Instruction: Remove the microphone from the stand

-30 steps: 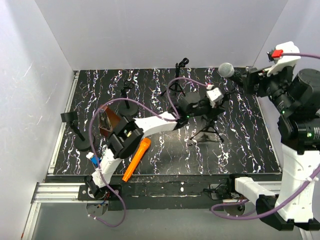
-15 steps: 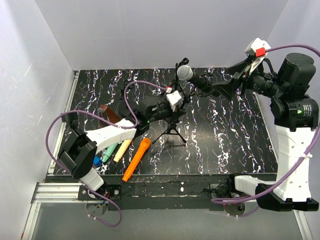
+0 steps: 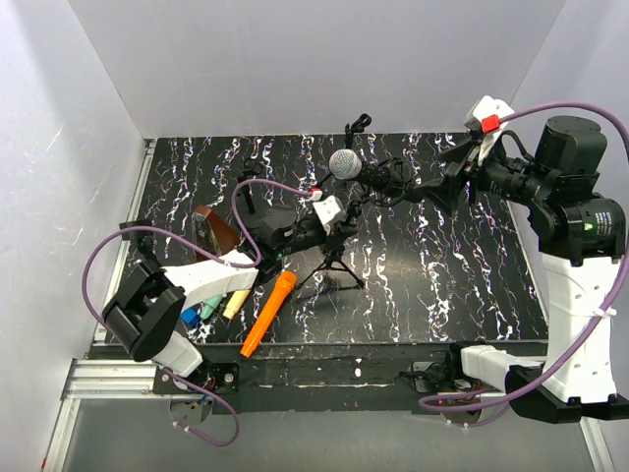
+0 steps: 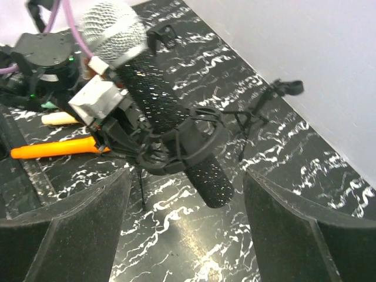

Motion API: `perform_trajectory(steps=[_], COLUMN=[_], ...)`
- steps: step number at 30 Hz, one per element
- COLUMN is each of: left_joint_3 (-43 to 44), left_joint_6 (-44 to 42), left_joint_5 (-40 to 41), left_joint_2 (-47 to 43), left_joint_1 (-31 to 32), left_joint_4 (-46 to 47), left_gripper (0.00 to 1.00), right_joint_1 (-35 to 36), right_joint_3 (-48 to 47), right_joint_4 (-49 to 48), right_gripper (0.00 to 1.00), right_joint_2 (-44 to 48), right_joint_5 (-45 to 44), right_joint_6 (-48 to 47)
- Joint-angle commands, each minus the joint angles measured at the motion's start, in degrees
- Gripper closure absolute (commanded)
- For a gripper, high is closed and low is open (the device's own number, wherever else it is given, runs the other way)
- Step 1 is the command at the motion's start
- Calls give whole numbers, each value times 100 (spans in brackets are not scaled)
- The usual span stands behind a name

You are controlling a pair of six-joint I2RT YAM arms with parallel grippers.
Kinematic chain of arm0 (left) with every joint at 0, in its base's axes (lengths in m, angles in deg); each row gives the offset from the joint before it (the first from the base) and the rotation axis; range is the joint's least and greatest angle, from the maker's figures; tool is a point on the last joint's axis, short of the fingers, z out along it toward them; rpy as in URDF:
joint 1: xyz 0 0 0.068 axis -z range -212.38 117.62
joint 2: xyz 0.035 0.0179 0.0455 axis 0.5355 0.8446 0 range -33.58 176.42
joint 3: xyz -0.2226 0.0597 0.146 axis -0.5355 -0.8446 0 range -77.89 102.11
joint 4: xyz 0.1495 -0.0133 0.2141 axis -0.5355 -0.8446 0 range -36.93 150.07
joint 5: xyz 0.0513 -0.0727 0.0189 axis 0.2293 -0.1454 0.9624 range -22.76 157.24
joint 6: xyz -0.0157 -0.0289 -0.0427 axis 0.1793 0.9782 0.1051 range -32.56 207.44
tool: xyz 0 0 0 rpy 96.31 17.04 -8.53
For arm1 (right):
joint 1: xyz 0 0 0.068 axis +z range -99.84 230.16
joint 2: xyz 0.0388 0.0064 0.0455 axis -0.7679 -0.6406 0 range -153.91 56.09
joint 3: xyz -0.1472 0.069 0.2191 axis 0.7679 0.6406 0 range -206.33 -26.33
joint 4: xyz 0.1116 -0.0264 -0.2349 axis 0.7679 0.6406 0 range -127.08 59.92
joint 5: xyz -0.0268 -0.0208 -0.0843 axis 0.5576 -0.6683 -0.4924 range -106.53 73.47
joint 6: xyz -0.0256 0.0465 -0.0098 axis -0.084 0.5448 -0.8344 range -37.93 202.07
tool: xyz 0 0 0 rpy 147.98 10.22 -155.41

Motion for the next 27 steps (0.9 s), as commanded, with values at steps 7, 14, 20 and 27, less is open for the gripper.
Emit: perform_trajectory(steps=[7,14,20,27], left_joint_3=[1223,1040,565,433], left_joint_6=[297,386,-106,-669], left_joint_5=[-452,-391,21,259], left_joint_2=[1376,1774,1063,-473], left_joint_1=[14,-48,-100,-188], left_joint_4=[1951,2347,1742,-199], left_gripper=[100,91,28,17], right_joint_1=[-344,-468,-459,-450], right_joint_3=[700,-100,145,-170], right_joint_4=[-1510,-932,-307,273], right_gripper=[14,13,10,6], right_joint_2=[-228,-625,-159,-35], right_joint_5=[-2462,-1172,-413,271], right_joint_6=[1262,841,480,-995])
